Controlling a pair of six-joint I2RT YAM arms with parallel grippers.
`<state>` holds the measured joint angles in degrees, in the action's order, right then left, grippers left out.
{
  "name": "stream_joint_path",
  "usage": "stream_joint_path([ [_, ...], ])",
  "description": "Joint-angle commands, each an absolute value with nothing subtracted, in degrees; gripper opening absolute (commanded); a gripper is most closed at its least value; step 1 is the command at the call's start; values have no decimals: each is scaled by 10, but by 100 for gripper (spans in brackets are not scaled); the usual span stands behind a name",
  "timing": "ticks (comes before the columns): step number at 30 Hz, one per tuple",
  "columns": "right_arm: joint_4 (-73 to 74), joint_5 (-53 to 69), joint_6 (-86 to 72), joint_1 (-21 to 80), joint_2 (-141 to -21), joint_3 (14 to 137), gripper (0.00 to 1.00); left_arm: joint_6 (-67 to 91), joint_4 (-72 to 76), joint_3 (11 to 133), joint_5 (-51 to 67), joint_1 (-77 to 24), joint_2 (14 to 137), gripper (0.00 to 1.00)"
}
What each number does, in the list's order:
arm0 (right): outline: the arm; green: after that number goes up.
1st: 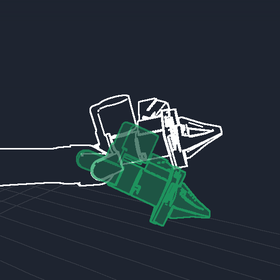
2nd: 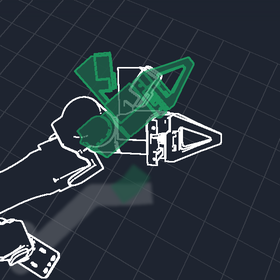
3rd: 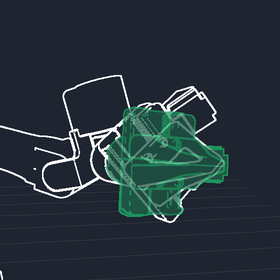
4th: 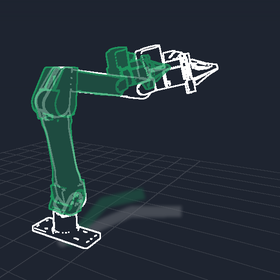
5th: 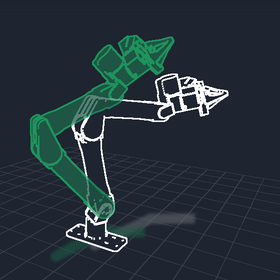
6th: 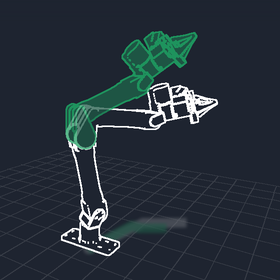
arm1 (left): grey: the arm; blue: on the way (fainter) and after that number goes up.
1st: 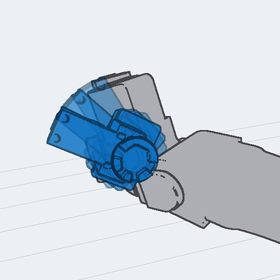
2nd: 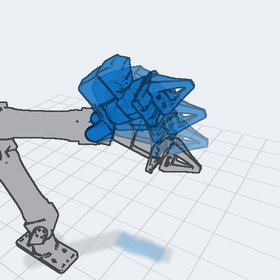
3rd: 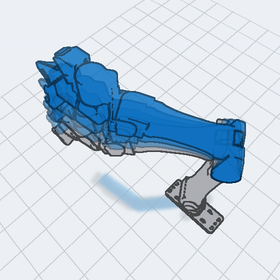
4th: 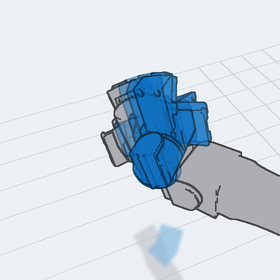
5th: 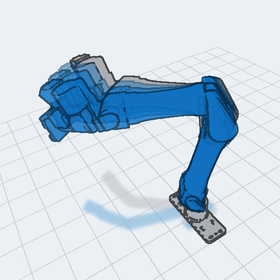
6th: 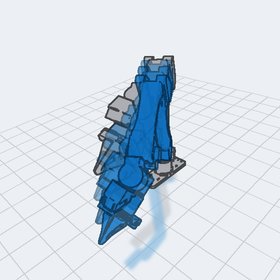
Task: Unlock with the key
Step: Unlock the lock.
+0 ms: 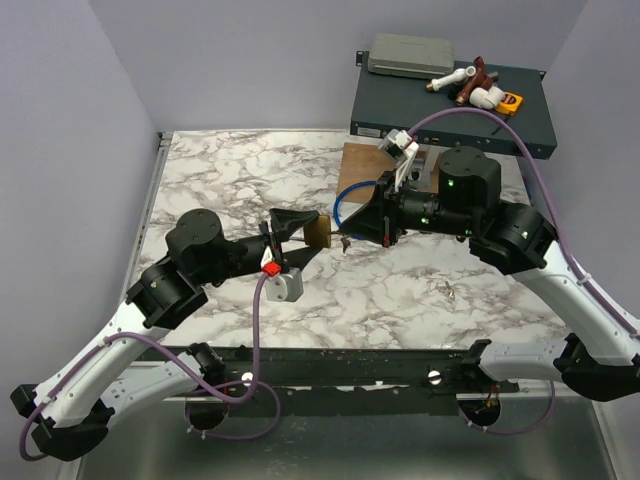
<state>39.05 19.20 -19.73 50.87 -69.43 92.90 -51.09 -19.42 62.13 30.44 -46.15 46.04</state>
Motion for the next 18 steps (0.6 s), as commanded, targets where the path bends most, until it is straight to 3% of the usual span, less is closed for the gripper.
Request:
stream_joint_path([
  [1, 368, 195, -205, 511, -699, 897, 1, -482, -101, 646, 251, -471, 461, 0],
  [11, 342, 211, -215, 511, -705, 891, 1, -519, -141, 637, 313, -491, 455, 0],
  [18, 323, 226, -229, 511, -704, 879, 1, -551, -132, 631, 297, -502, 460, 0],
])
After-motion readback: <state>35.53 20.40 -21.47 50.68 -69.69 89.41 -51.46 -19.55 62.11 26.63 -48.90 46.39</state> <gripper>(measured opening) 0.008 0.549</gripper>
